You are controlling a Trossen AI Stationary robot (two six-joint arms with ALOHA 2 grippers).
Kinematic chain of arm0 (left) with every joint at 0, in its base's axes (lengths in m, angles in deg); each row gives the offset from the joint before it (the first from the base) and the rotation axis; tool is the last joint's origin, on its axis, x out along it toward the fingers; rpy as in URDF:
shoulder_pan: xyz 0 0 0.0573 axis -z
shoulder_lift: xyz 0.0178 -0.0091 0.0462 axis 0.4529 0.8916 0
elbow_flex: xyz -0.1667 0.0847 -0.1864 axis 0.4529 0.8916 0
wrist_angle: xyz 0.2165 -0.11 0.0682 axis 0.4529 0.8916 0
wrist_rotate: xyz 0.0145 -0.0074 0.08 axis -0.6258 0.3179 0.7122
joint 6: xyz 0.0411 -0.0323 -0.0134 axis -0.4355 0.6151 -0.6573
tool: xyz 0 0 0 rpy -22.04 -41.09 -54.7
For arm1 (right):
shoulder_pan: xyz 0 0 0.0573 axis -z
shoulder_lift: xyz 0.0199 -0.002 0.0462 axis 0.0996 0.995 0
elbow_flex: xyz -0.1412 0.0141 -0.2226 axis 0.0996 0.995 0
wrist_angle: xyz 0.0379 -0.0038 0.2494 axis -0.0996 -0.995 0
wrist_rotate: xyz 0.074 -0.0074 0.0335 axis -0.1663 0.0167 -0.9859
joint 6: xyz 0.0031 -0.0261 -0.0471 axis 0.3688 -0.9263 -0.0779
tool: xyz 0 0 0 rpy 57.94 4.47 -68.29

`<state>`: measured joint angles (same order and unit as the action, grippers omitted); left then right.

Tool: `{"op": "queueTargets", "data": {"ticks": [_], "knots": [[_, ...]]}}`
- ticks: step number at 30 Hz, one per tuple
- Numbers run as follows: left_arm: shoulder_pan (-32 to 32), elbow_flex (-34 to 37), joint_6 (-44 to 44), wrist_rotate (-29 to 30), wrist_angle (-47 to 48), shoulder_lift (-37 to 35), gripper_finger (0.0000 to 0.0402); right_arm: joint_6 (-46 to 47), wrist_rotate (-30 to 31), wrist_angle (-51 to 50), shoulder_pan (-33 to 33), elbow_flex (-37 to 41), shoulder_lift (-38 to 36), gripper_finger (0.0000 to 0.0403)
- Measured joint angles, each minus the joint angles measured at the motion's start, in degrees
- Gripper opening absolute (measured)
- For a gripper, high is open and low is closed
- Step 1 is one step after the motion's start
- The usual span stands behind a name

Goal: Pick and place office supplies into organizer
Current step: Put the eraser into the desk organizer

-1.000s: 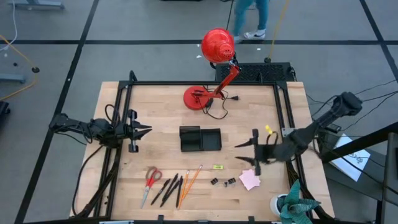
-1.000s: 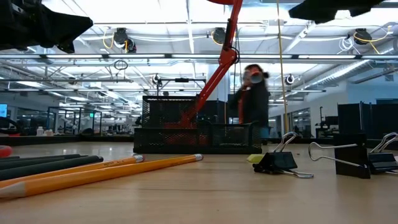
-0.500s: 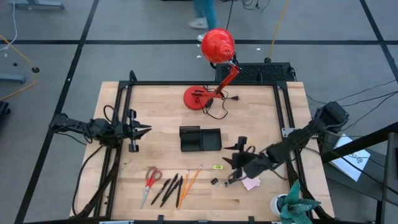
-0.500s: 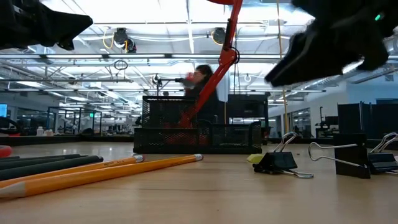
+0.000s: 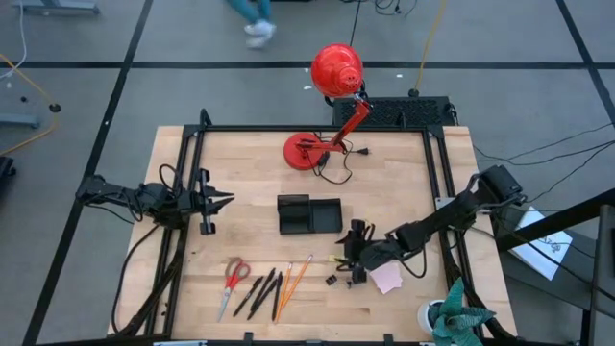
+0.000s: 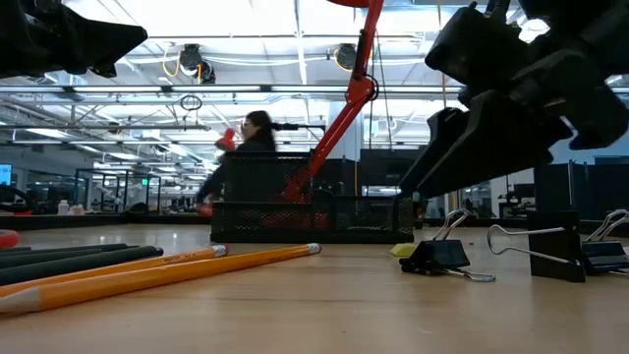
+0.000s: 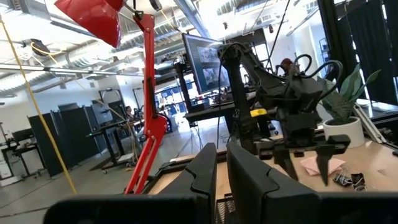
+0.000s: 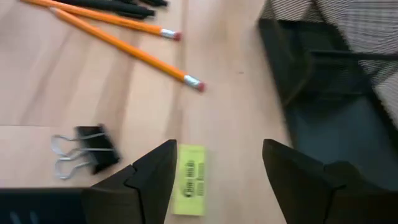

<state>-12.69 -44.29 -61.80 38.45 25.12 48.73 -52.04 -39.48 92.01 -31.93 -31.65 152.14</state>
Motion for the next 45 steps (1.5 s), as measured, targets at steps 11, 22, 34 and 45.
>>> {"op": "queueTargets", "data": {"ticks": [11,22,34,45], "knots": [[0.0,0.0,2.2,0.4,0.4,0.0,0.0047,0.1,-4.9,1.2,0.6,0.0,2.6,0.0233],[0.0,0.0,1.7,0.7,0.6,0.0,0.0047,2.1,-5.1,-0.4,0.7,0.1,4.5,0.0232],[-0.1,0.0,1.6,0.7,0.5,0.0,0.0047,2.9,-8.1,1.1,2.6,-0.1,7.5,0.0222],[-0.1,0.0,1.3,0.7,0.5,0.0,0.0047,0.8,-9.3,1.1,2.7,0.0,7.6,0.0162]]}}
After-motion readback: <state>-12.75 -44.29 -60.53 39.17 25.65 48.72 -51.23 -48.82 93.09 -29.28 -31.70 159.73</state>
